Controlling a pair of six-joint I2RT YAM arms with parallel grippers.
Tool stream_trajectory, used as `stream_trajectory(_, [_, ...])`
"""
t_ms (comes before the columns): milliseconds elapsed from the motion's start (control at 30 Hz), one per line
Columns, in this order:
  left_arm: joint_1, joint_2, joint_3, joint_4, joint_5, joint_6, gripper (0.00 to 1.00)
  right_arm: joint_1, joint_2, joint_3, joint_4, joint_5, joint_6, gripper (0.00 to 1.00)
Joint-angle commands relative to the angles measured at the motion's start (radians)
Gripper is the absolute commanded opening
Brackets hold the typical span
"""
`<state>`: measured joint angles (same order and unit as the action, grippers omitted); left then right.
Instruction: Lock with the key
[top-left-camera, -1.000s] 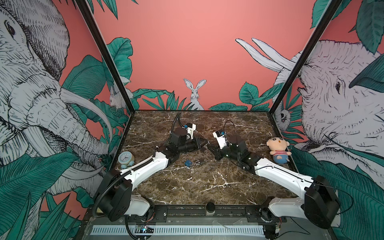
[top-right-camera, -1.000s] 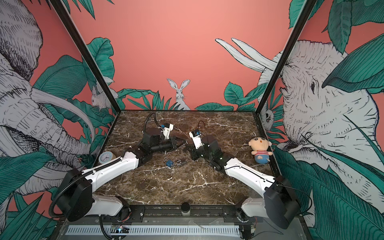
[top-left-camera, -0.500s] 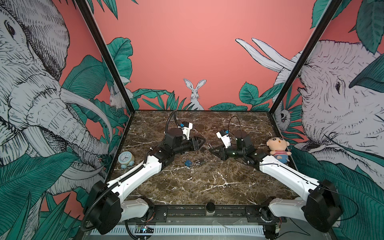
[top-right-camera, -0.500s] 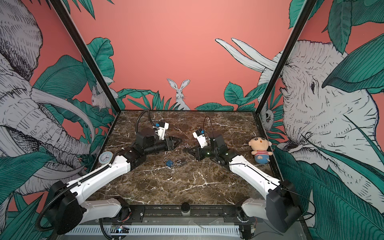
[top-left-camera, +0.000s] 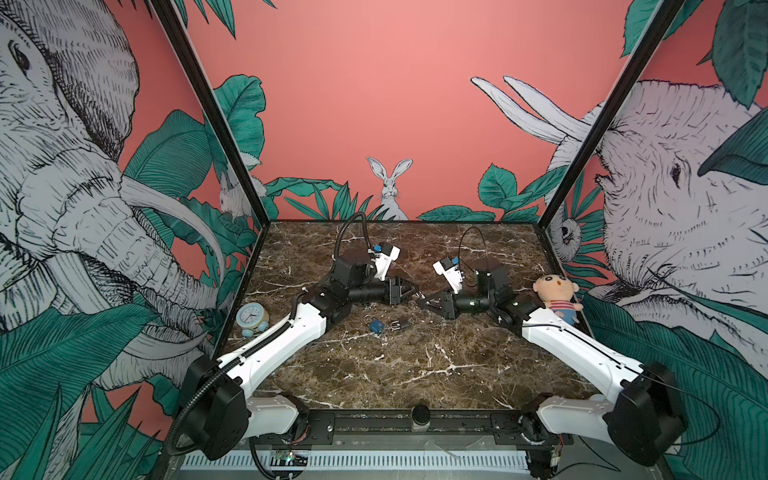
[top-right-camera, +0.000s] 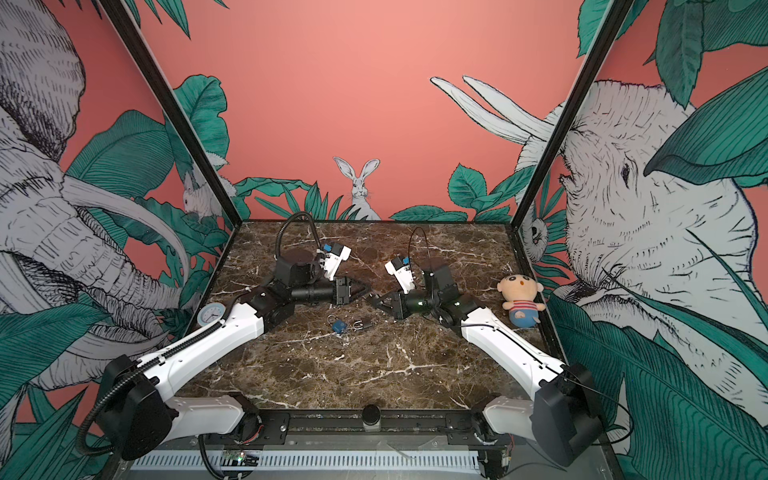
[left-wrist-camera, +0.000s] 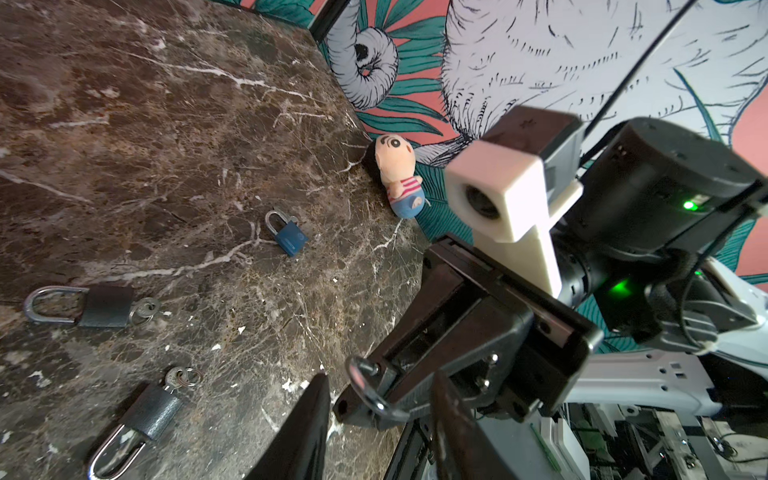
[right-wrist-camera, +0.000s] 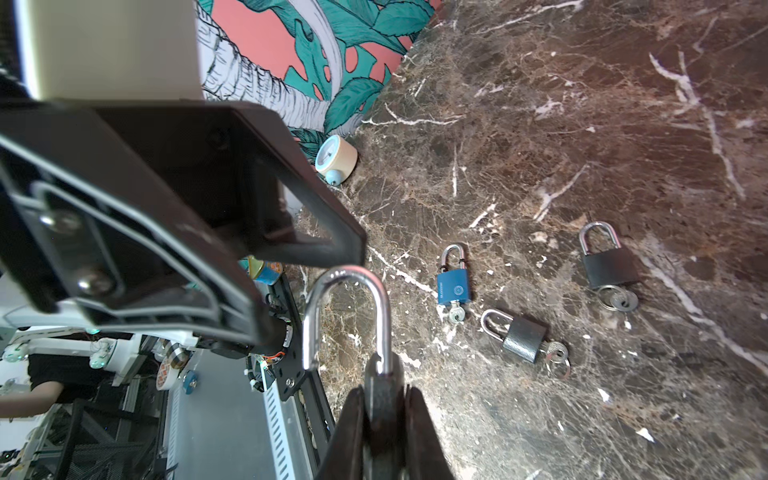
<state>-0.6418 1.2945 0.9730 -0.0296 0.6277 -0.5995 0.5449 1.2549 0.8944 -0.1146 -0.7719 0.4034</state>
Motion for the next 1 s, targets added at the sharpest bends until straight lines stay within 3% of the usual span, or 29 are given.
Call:
stream_trajectory(0, [-0.004, 0.016, 0.035, -0.039, 0.048, 0.044, 0.42, -0.003, 0.003, 0.029, 0.023, -0.033, 0.007, 0.0])
stream_trajectory(300, [-0.004, -0.002, 0.009, -0.055, 0.002, 0.069, 0.38, -0.005, 0.013, 0.055, 0.002, -0.057, 0.001, 0.0])
stream_trajectory(967, [0.012, -0.049, -0.027, -0.041, 0.007, 0.064, 0.38, -0.024, 0.0, 0.067, -0.002, -0.12, 0.019, 0.0])
